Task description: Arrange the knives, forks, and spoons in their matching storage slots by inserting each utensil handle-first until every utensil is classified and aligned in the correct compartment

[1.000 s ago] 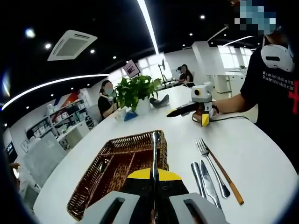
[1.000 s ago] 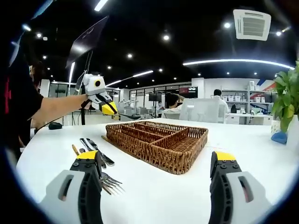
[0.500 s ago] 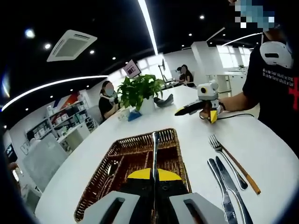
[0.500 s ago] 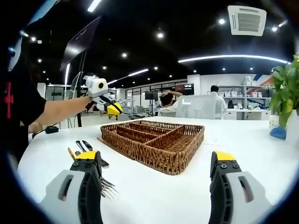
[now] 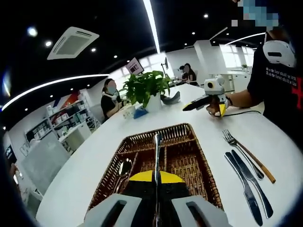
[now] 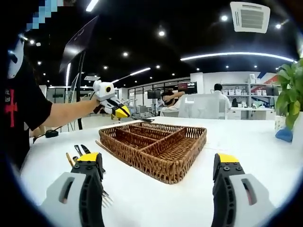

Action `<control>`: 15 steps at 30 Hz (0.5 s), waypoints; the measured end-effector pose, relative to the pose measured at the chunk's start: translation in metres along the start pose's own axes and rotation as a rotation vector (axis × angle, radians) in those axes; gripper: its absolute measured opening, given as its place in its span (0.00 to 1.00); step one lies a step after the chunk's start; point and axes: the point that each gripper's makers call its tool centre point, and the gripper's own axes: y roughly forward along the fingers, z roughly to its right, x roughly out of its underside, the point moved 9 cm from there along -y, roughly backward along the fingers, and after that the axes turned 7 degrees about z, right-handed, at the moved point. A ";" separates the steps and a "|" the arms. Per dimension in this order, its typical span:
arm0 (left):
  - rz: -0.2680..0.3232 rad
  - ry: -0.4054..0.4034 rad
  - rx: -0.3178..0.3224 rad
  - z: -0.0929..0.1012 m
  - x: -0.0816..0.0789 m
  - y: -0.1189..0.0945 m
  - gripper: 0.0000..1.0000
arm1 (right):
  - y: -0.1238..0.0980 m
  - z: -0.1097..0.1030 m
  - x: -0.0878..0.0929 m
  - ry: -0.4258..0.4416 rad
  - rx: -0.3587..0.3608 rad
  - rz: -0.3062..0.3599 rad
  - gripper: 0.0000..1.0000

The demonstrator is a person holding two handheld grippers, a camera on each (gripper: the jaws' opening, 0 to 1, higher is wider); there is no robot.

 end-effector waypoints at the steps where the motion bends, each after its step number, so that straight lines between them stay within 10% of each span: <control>1: 0.000 0.002 -0.002 -0.002 0.000 0.001 0.00 | 0.002 0.001 -0.001 0.004 0.000 0.004 1.00; 15: 0.000 0.039 -0.002 -0.026 -0.007 0.009 0.00 | 0.010 0.018 0.006 -0.014 0.018 0.012 1.00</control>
